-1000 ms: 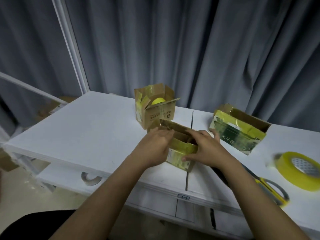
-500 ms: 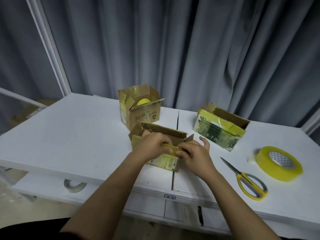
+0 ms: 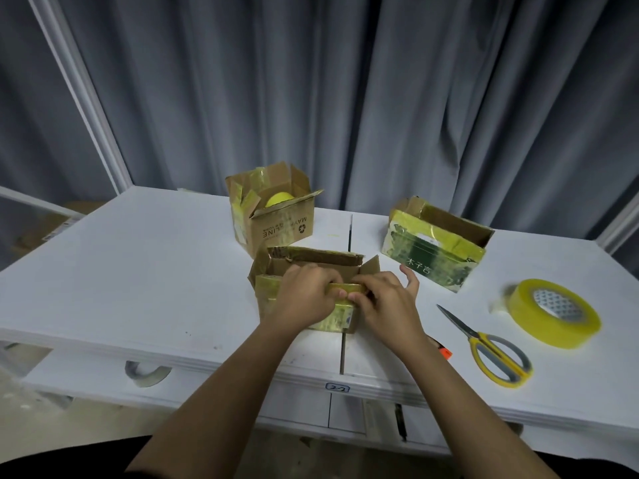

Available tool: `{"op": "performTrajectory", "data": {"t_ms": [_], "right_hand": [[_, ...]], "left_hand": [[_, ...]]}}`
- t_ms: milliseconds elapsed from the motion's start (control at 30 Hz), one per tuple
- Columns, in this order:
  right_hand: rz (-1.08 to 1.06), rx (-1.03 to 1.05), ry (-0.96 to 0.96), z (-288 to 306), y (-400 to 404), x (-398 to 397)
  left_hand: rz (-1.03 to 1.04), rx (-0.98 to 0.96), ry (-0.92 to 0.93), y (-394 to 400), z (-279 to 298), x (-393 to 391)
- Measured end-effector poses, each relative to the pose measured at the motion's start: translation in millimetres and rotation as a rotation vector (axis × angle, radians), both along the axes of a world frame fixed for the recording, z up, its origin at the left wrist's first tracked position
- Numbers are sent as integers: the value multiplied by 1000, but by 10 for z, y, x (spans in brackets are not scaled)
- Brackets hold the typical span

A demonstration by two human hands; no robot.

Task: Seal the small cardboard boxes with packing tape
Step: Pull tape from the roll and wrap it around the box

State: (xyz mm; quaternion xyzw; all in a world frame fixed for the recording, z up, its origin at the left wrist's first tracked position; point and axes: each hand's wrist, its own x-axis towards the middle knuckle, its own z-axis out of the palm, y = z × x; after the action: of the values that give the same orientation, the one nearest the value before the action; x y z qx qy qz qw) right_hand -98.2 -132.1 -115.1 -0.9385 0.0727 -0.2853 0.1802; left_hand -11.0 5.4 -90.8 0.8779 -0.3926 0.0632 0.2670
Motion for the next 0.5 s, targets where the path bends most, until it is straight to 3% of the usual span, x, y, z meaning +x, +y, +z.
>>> {"op": "performTrajectory", "data": {"t_ms": [200,500], "right_hand": [[-66,207,-168,-154,-206,-303],[-451,236,-123,-390,-1097,-1082]], "left_hand": [[94,-14,-123,-154,-106,-65],[156,-46,-215,-724,-116,-7]]}}
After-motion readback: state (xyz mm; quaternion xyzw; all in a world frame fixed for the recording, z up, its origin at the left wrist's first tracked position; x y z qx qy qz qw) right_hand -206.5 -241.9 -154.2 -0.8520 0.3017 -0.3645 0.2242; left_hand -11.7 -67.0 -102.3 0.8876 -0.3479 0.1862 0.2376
